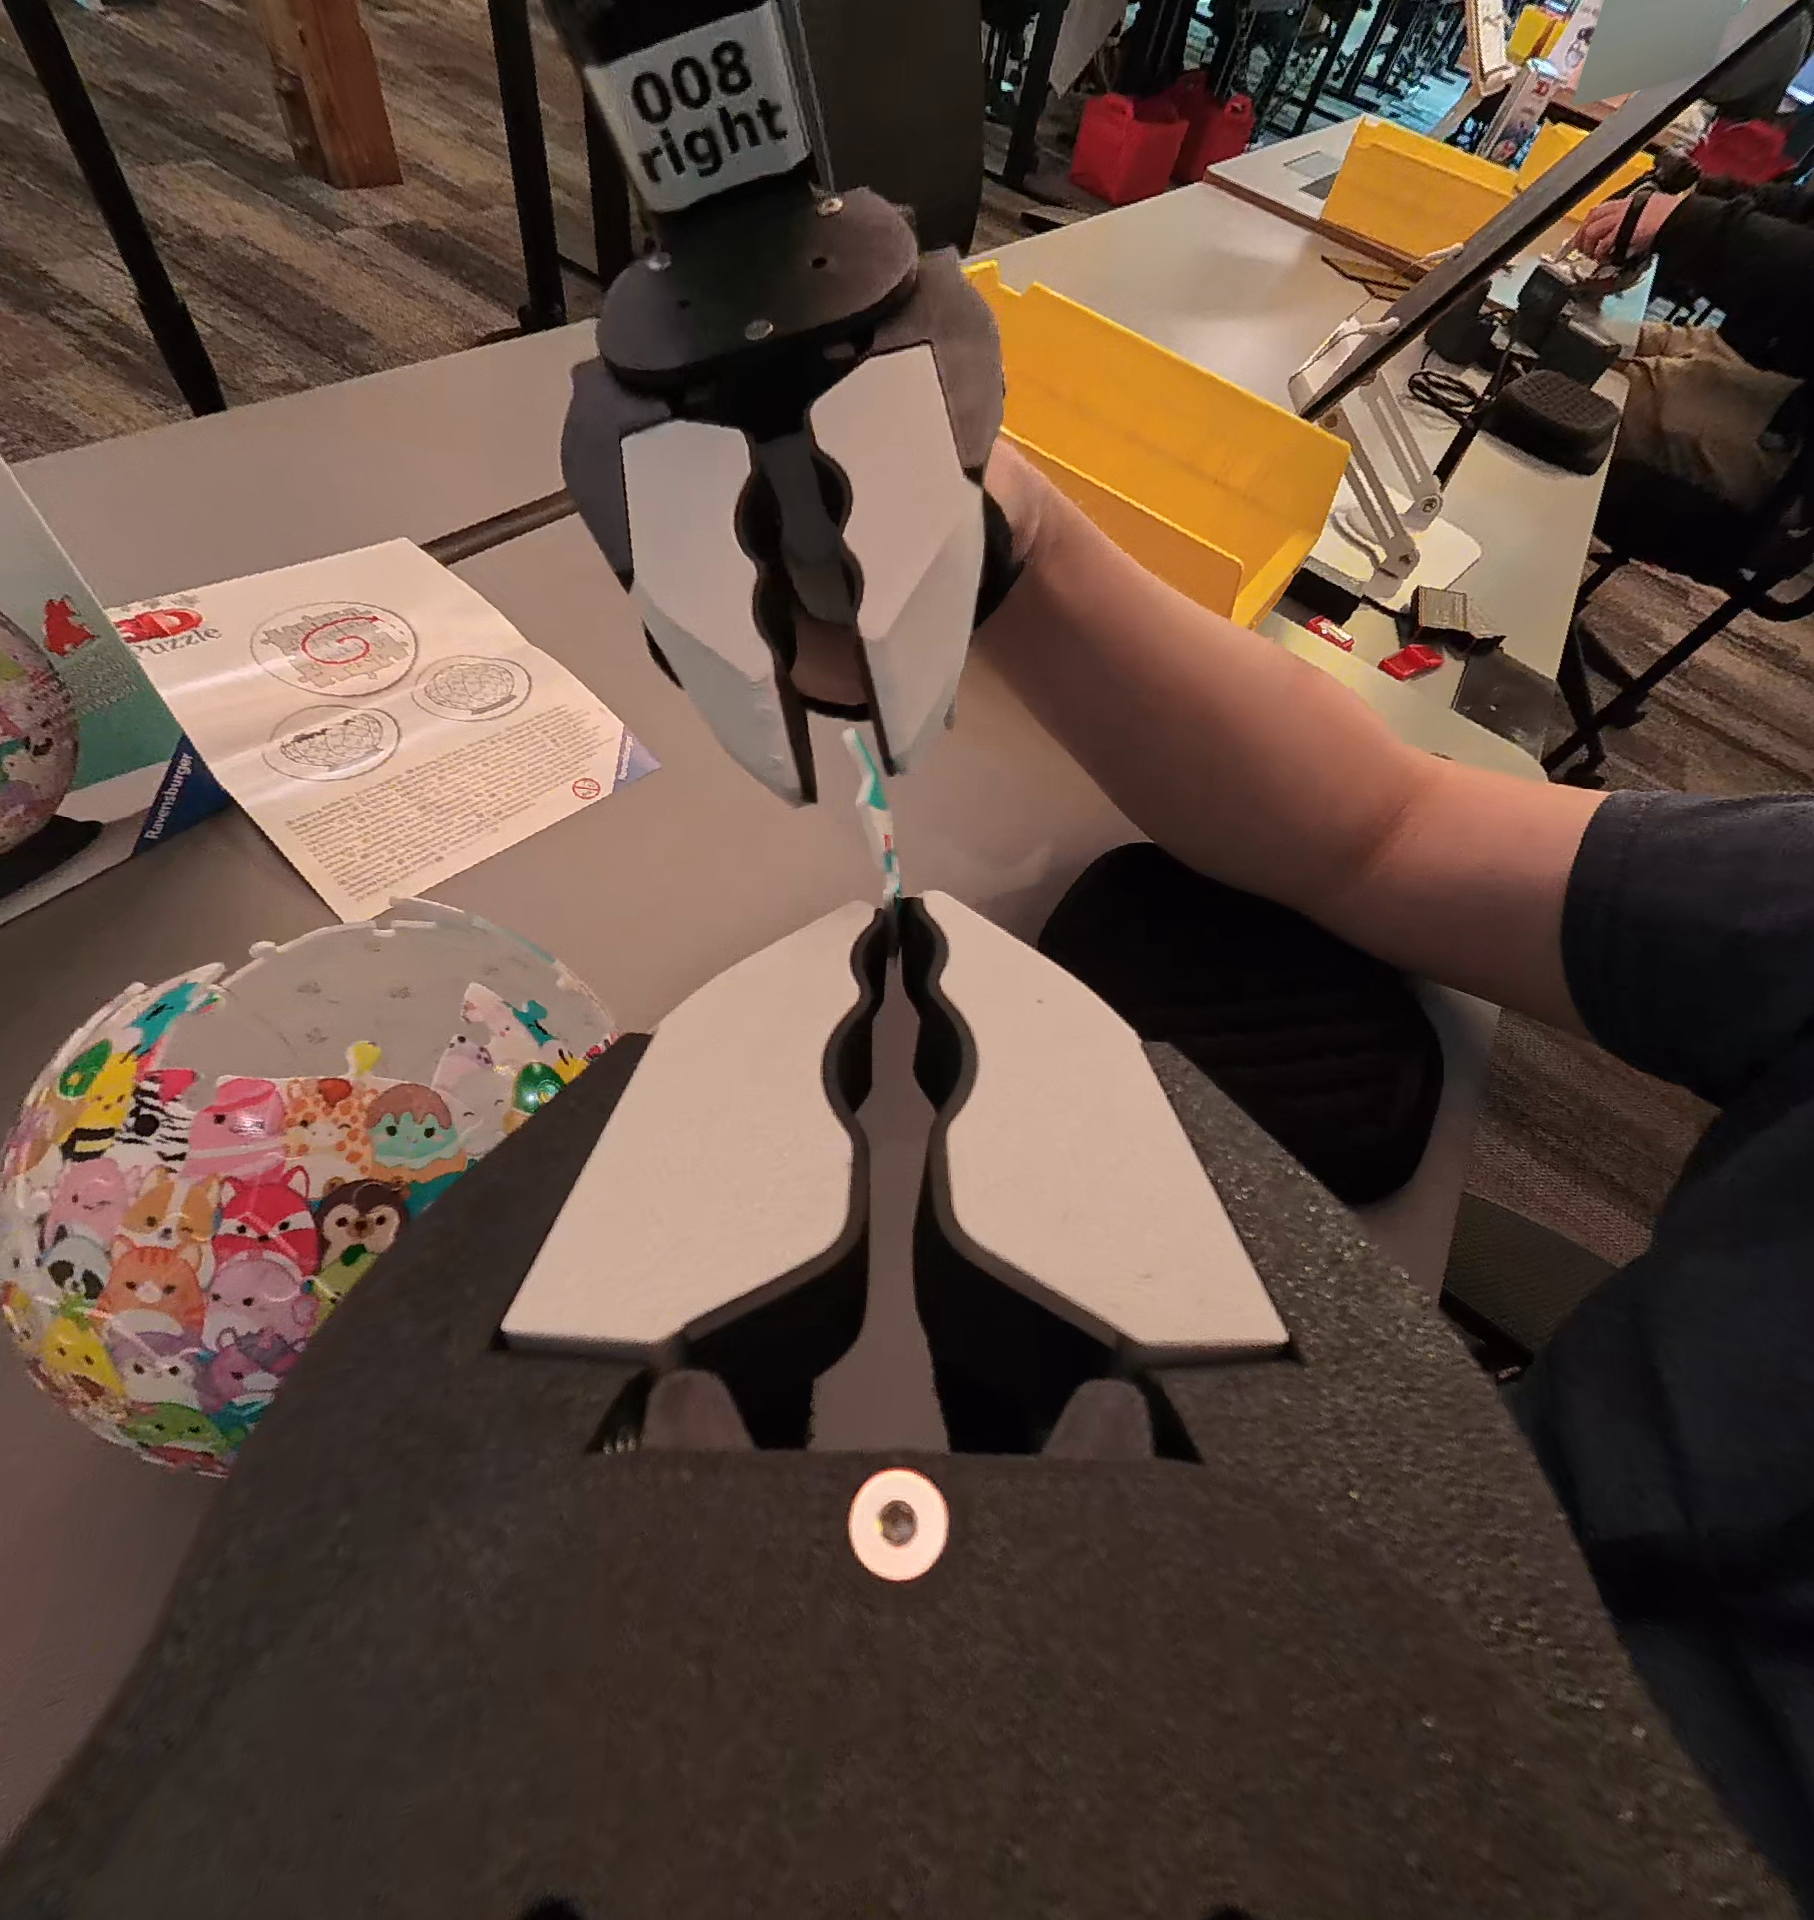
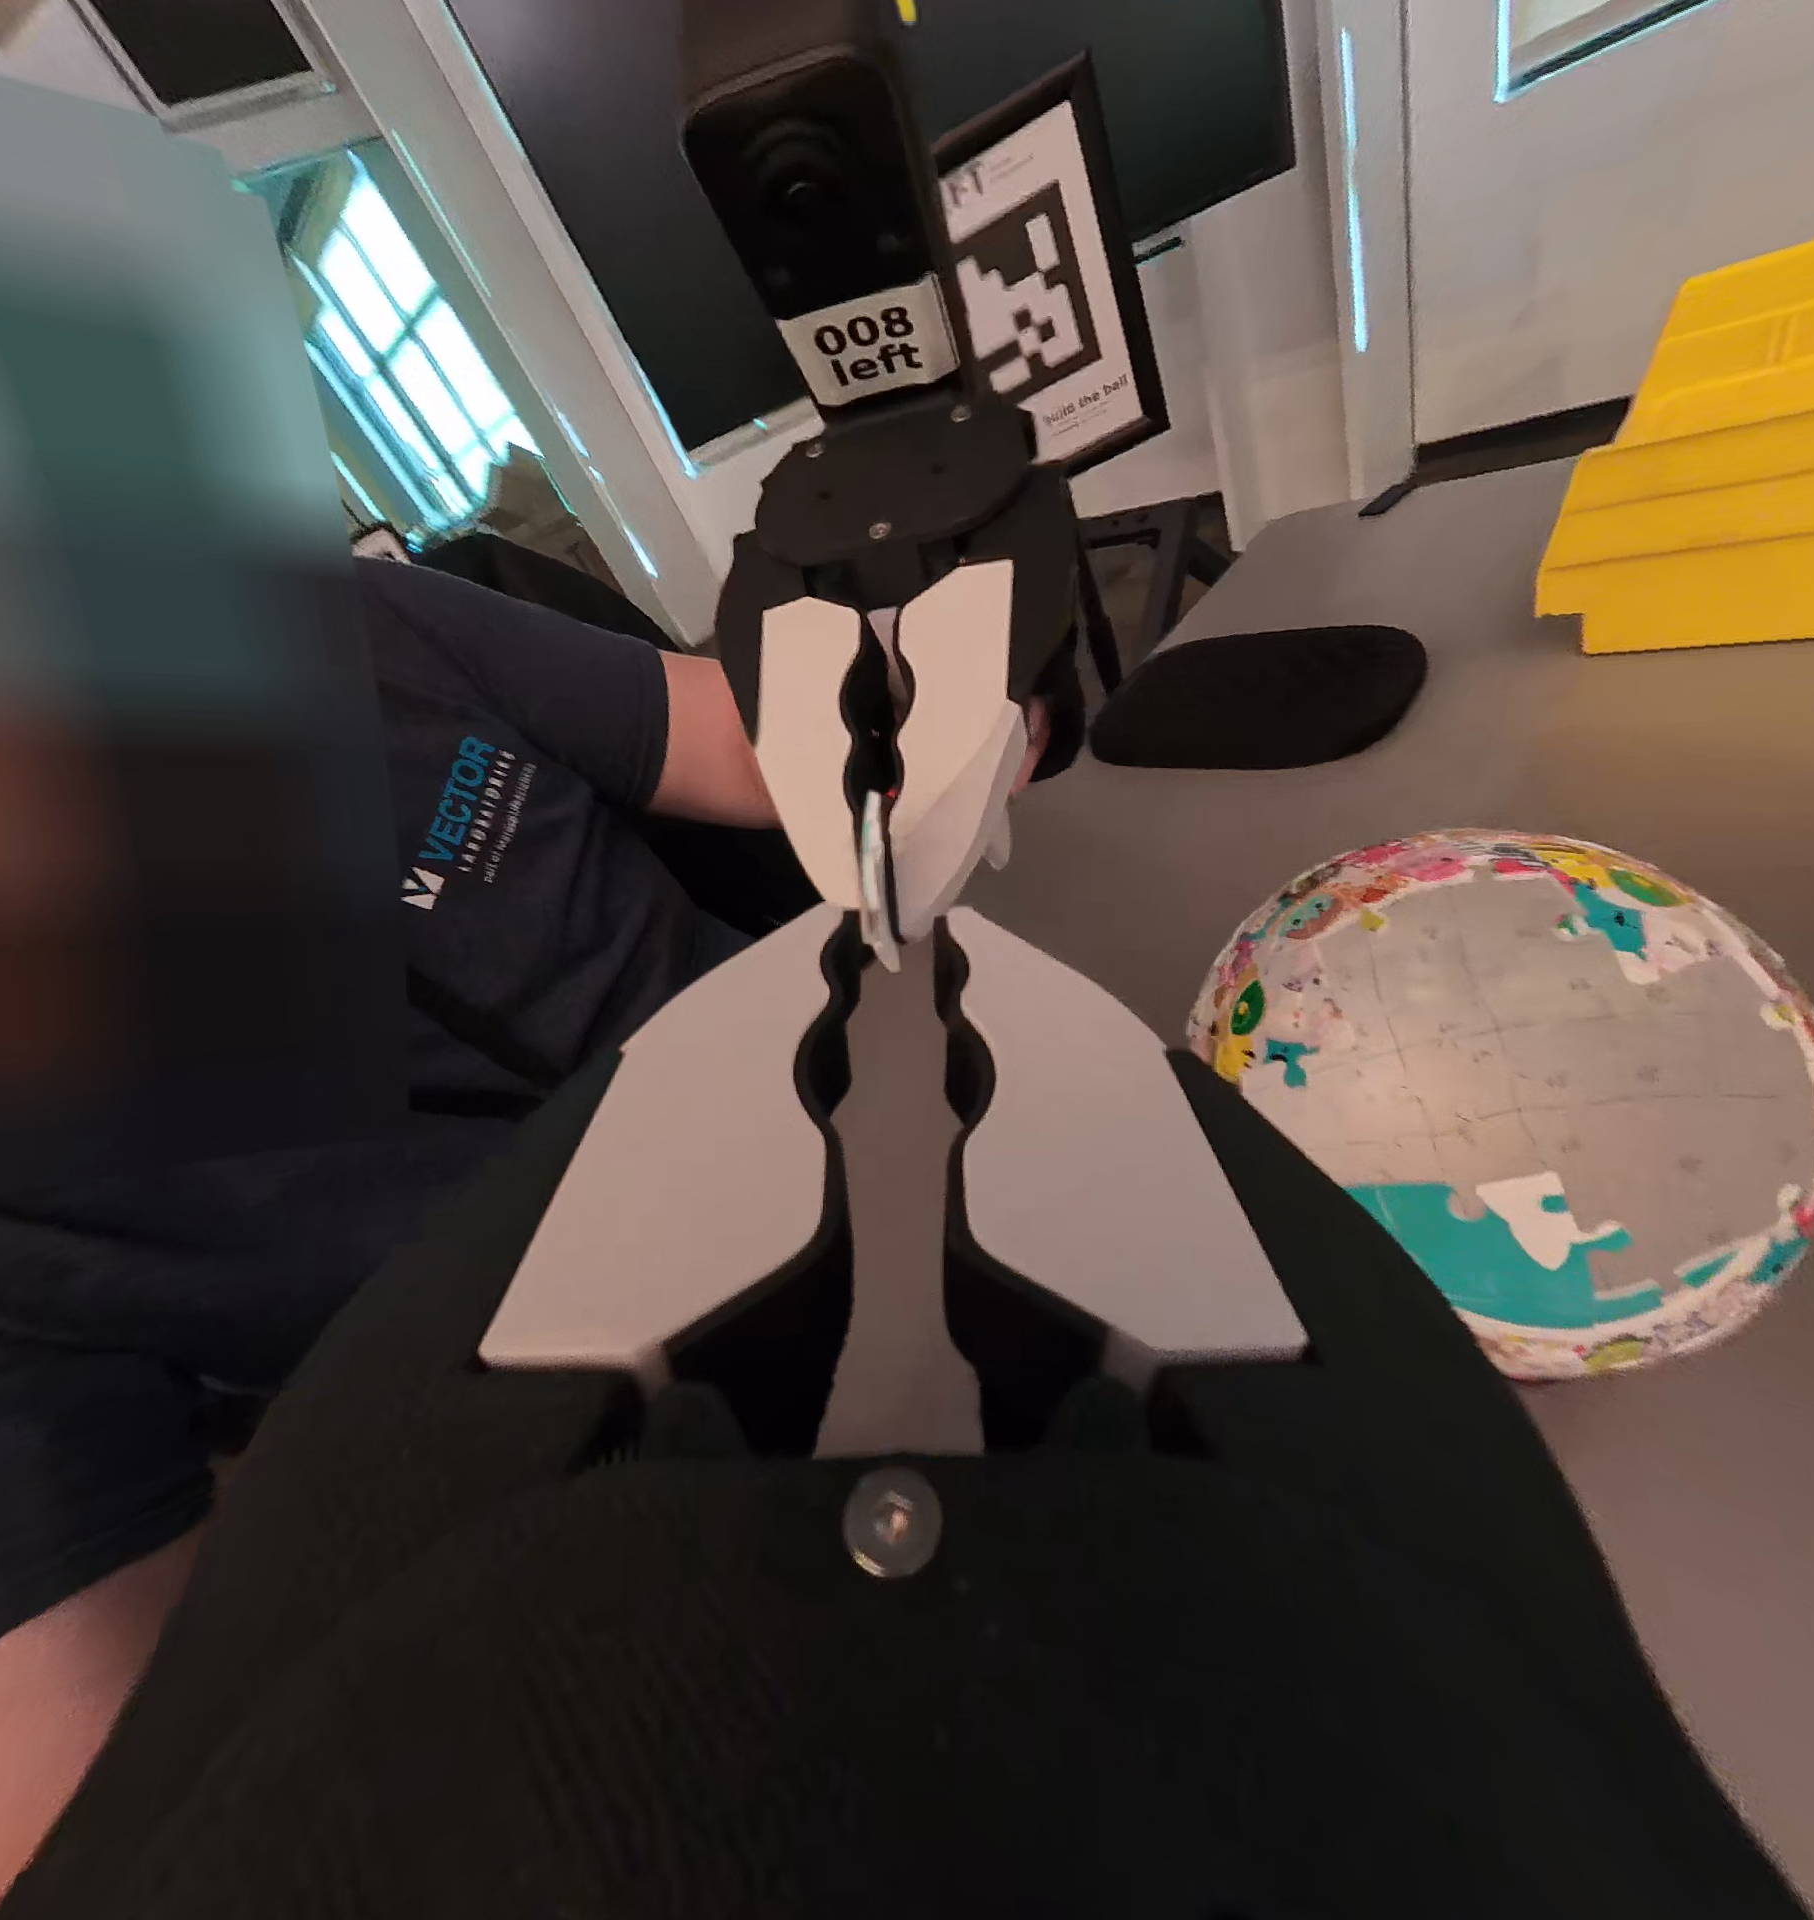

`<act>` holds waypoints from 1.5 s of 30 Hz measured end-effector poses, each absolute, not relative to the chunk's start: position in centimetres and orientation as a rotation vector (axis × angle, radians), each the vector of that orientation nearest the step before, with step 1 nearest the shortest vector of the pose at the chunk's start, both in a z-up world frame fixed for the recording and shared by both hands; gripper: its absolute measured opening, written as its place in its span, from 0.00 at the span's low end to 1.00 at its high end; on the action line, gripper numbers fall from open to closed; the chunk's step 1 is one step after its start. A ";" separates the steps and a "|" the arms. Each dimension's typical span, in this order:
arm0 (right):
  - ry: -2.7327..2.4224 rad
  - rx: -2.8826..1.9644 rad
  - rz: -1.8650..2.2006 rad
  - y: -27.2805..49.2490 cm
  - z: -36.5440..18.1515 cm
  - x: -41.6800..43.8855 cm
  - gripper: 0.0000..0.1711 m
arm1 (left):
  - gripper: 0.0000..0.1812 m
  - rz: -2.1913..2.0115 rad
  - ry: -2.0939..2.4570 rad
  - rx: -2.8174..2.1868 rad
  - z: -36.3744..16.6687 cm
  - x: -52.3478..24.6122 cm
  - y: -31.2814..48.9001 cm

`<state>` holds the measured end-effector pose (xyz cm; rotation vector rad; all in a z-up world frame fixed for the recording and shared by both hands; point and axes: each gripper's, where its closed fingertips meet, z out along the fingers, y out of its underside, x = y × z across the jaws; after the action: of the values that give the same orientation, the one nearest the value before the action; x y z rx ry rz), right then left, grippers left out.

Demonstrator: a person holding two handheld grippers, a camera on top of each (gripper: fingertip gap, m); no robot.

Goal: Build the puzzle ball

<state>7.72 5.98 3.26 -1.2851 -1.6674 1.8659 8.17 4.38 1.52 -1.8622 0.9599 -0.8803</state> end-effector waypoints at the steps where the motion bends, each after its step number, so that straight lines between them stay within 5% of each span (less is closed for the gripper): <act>1: -1.661 -1.275 1.907 5.8 3.5 7.7 0.08 | 0.01 -0.873 0.964 -1.866 1.5 8.2 4.4; 10: -1.732 -1.199 1.923 4.9 3.1 7.9 0.02 | 0.02 -0.876 1.021 -1.885 1.7 8.1 4.4; 14: -1.673 -1.334 1.890 7.2 0.9 8.3 0.02 | 0.19 -0.707 1.256 -2.031 1.8 6.3 5.5; 45: -1.443 -1.812 2.067 10.8 -4.3 6.0 0.01 | 0.28 -0.802 1.868 -2.670 -1.8 5.2 10.5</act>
<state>5.99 10.85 -4.28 -1.8125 -1.4434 2.0667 5.18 10.46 -1.78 -2.6704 1.8675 -0.8023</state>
